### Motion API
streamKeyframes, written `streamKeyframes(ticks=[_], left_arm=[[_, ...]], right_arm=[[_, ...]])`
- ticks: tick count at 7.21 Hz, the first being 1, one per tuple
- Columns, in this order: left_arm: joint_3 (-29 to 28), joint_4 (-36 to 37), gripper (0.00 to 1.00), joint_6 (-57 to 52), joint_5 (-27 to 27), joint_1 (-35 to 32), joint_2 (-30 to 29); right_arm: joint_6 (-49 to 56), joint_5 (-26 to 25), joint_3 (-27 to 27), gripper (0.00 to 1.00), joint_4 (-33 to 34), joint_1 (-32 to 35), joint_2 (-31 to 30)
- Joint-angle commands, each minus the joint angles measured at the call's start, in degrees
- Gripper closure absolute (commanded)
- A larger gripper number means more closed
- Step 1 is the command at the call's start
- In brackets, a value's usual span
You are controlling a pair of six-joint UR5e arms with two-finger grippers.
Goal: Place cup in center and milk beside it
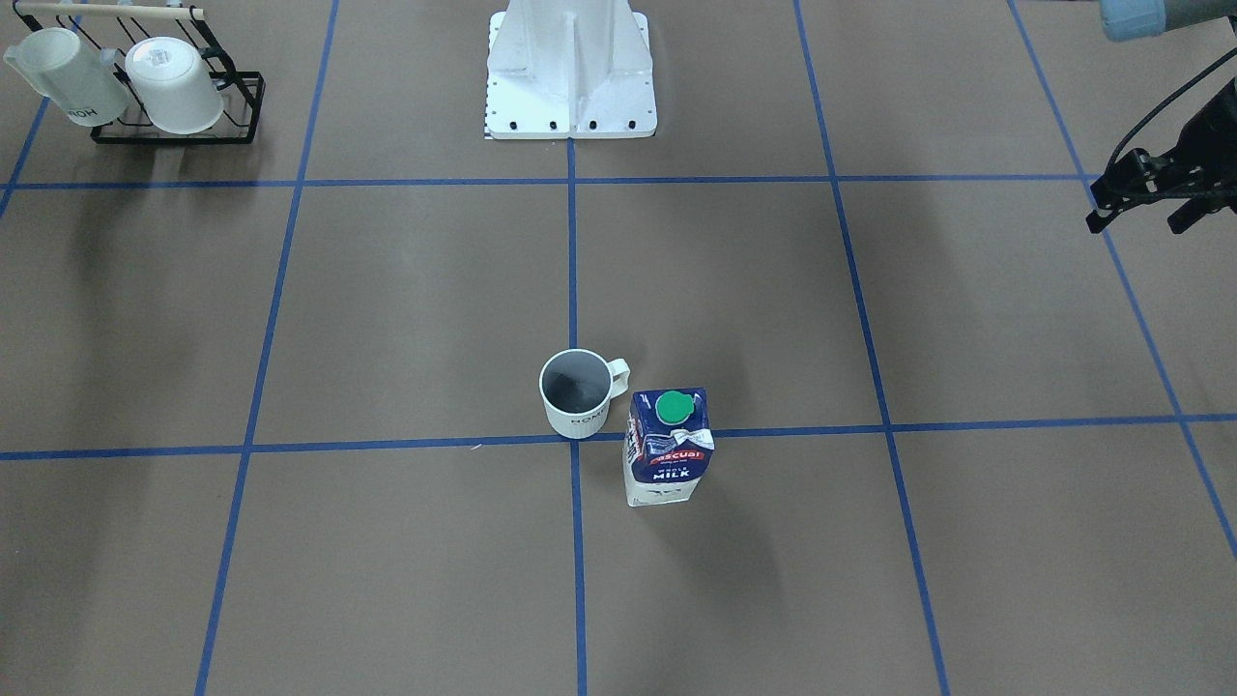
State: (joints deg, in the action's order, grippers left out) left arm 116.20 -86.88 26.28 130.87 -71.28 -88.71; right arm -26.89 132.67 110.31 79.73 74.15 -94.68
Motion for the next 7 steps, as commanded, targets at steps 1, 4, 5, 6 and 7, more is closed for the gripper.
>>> streamKeyframes(ticks=[1,4,5,6,7], left_arm=[[-0.5,-0.8,0.01,0.0,0.0,0.0,-0.1],[-0.9,-0.9,0.01,0.0,0.0,0.0,-0.1],[-1.1,-1.8,0.01,0.0,0.0,0.0,-0.1],[-1.2,-1.8,0.01,0.0,0.0,0.0,-0.1],[-1.2,-1.8,0.01,0.0,0.1,0.0,-0.1]], right_arm=[[0.0,-0.2,0.0,0.0,0.0,0.0,0.0],[0.0,-0.1,0.1,0.0,0.0,0.3,-0.2],[0.0,-0.1,0.1,0.0,0.0,0.3,-0.1],[0.0,0.0,0.3,0.0,0.0,0.5,-0.1],[0.0,0.0,0.9,0.0,0.0,0.5,-0.2]])
